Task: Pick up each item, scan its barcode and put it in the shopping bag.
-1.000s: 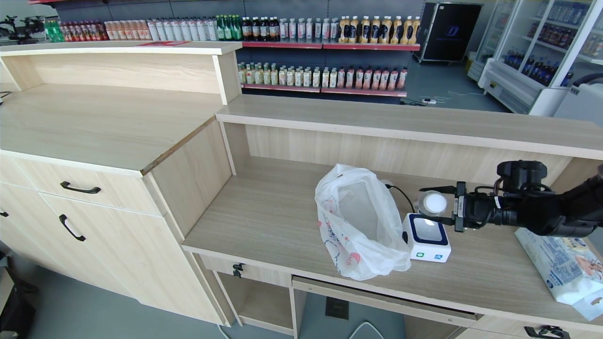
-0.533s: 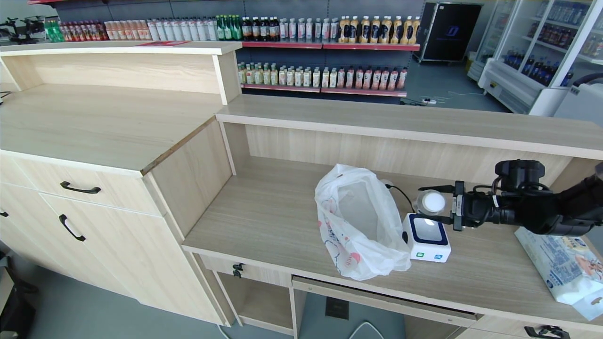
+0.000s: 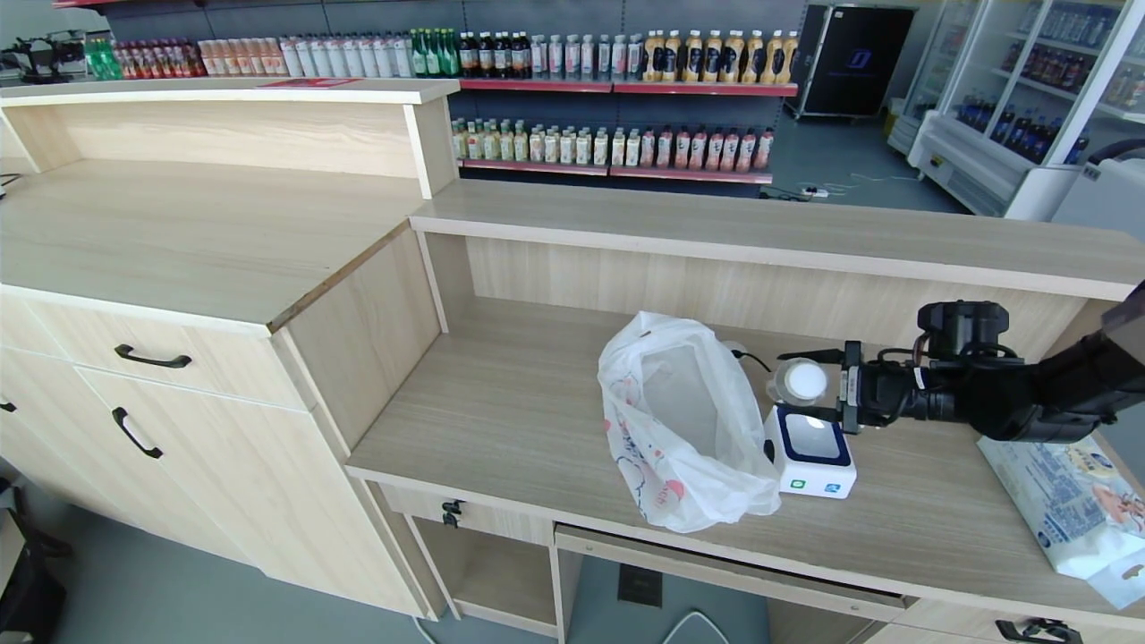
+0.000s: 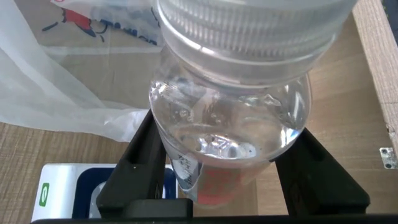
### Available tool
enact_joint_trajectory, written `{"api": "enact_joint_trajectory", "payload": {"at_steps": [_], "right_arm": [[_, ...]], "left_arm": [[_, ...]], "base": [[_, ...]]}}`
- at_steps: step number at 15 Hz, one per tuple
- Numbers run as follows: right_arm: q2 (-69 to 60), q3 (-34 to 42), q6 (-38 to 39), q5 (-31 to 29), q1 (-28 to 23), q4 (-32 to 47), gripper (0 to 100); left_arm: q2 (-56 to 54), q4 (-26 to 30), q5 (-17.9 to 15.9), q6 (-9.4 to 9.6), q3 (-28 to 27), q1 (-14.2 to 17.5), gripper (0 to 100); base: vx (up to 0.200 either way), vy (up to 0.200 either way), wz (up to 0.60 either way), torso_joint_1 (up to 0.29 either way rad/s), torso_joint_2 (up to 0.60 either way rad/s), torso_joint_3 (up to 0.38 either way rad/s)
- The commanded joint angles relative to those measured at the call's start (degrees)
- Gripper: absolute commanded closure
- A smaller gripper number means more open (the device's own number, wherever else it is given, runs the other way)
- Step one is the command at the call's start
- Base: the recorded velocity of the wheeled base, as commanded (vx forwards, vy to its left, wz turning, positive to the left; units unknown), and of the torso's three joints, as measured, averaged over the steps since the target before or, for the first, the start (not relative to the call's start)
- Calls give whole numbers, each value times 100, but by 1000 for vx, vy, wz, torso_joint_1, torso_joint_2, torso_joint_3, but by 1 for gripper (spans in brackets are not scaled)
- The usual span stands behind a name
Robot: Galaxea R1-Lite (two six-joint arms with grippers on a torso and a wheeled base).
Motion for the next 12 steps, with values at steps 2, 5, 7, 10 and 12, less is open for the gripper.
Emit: {"api": "enact_joint_trajectory", "payload": {"at_steps": [2,5,7,10,12], "right_arm": [[-567,3,284,2,-91,282,100],[-2475,91,2033,-60,-495,1838,100],[-3406,188,3571,-402,-987,2761,100],[-3890,276,5856,-938,-1347,2963,100],[-3767,109,6797,-1554,-1374,2945,100]], "left_arm": [[2,0,2,-2,0,1,0],[2,0,2,-2,0,1,0],[2,0,2,-2,0,1,0],[2,0,2,-2,0,1,0],[2,0,2,-2,0,1,0]], "base": [[0,0,0,0,0,0],[0,0,0,0,0,0],[0,0,0,0,0,0],[0,0,0,0,0,0],[0,0,0,0,0,0]]}}
